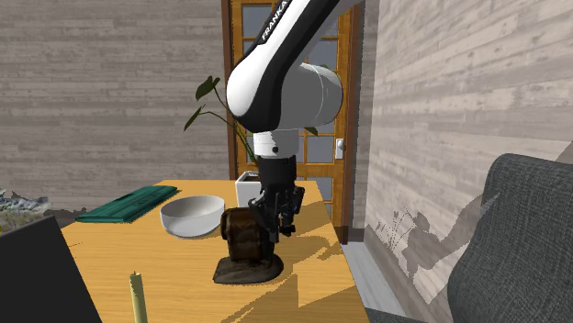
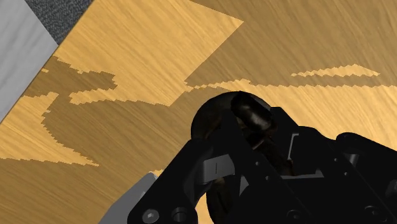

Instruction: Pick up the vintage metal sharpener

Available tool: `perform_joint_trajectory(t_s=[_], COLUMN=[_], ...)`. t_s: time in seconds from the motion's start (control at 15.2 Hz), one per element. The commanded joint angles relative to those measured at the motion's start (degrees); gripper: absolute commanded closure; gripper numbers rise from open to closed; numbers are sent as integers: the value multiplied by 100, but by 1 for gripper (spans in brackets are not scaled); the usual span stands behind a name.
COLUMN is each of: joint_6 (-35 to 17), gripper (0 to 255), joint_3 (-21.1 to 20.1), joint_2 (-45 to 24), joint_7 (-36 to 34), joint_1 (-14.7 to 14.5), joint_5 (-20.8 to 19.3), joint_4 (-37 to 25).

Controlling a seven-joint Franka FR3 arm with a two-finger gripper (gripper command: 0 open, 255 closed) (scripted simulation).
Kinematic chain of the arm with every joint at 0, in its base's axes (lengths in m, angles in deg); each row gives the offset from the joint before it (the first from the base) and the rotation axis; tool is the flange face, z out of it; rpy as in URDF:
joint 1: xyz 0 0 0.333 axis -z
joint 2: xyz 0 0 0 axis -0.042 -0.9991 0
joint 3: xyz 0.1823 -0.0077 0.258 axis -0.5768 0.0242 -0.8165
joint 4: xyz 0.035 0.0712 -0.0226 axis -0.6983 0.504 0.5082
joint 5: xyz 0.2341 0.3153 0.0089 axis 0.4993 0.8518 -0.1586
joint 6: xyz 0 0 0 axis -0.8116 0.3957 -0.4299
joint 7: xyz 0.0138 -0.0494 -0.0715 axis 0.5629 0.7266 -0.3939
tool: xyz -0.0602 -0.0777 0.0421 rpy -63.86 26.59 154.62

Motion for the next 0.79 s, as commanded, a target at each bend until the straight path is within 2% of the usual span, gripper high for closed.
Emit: perform_joint_trajectory(t_s=[0.0,0.59,0.73], joint_6=[129,772,783], gripper=[255,255,255], joint_3=[11,25,25], joint_2=[121,481,487], joint_7=[-13,-73,-73], joint_1=[-4,-23,-23], joint_5=[-32,-130,-132], joint_4=[-19,-310,-316])
